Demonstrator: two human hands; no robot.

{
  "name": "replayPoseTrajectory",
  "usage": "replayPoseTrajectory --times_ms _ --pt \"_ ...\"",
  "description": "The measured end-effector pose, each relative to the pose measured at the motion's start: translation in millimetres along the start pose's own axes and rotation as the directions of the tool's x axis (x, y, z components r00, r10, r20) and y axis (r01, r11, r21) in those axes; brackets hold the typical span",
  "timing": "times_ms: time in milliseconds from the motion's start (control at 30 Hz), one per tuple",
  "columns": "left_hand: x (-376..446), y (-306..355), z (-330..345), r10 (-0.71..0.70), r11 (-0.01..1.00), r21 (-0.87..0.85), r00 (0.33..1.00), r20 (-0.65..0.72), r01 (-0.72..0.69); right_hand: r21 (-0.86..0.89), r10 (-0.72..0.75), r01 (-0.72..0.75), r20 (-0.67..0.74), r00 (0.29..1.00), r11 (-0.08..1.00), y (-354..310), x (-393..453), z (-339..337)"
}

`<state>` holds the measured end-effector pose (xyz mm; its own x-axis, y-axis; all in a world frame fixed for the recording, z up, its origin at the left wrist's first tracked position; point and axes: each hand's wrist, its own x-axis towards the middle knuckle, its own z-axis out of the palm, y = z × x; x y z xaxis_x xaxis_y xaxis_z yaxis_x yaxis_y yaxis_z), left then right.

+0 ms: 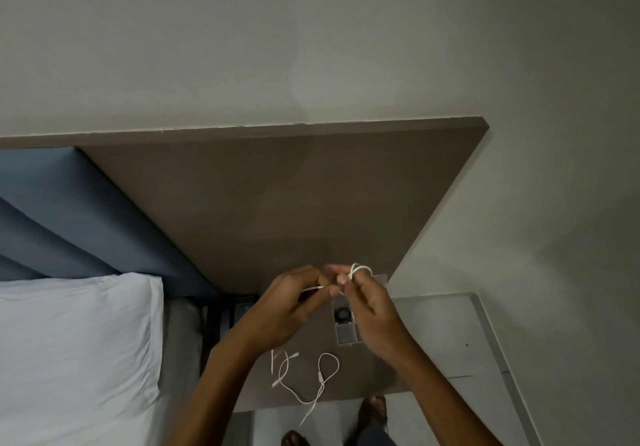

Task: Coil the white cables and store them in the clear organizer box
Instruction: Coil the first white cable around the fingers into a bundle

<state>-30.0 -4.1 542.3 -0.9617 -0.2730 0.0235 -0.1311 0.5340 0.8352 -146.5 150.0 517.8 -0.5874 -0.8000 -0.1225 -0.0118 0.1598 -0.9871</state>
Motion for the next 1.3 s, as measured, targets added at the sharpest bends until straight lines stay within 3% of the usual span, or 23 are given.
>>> replayPoseTrajectory --times_ms 100,200,333,500,600,700,800,867,1033,1133,1233,1300 --pt "13.1 7.3 -9.3 0.046 0.998 0.03 0.999 0.005 -0.046 -0.016 0.154 -0.153 0.078 0.985 0.988 6.0 -2.0 -10.2" --pt "23.3 14.1 -8.5 0.055 0.997 -0.046 0.998 0.013 -0.054 0.006 0.346 -0.351 0.153 0.926 0.936 13.6 -0.6 -23.3" --pt "42.6 21.3 3.0 -0.069 0.956 -0.286 0.998 0.0 0.066 0.299 0.22 -0.3 0.271 0.937 0.906 10.8 10.4 -33.2" --pt "62.8 26.1 11.6 -0.139 0.924 -0.372 0.983 -0.123 0.084 0.724 0.175 -0.406 0.375 0.91 0.557 -3.6 24.7 -57.1" --pt "71.3 21.2 18.9 -0.184 0.904 -0.417 0.967 -0.175 0.097 0.825 0.146 -0.422 0.397 0.906 0.376 -11.0 33.1 -68.8" --pt "74.1 21.4 33.9 -0.211 0.877 -0.467 0.962 -0.172 0.109 0.867 0.167 -0.405 0.371 0.913 0.289 -26.2 36.7 -76.8" --pt "73.9 25.9 41.1 -0.234 0.828 -0.551 0.958 -0.167 0.106 0.869 0.214 -0.364 0.306 0.928 0.336 -40.6 39.8 -80.8" --pt "75.9 22.9 35.7 -0.223 0.854 -0.509 0.959 -0.176 0.105 0.853 0.28 -0.364 0.271 0.921 0.373 -41.7 42.6 -84.5" --pt "78.7 20.5 28.7 -0.158 0.928 -0.36 0.975 -0.156 0.092 0.878 0.272 -0.386 0.313 0.91 0.282 -47.7 44.9 -78.1" --pt "75.3 20.2 30.8 -0.159 0.954 -0.276 0.979 -0.125 0.12 0.891 0.241 -0.348 0.284 0.928 0.29 -55.4 47.5 -66.3" --pt "68.8 18.0 24.8 -0.178 0.966 -0.205 0.979 -0.103 0.154 0.903 0.225 -0.283 0.217 0.95 0.325 -59.2 53.8 -60.8" --pt "64.7 16.1 20.0 -0.179 0.974 -0.147 0.982 -0.05 0.17 0.862 0.175 -0.253 0.194 0.965 0.44 -55.1 56.4 -57.4"
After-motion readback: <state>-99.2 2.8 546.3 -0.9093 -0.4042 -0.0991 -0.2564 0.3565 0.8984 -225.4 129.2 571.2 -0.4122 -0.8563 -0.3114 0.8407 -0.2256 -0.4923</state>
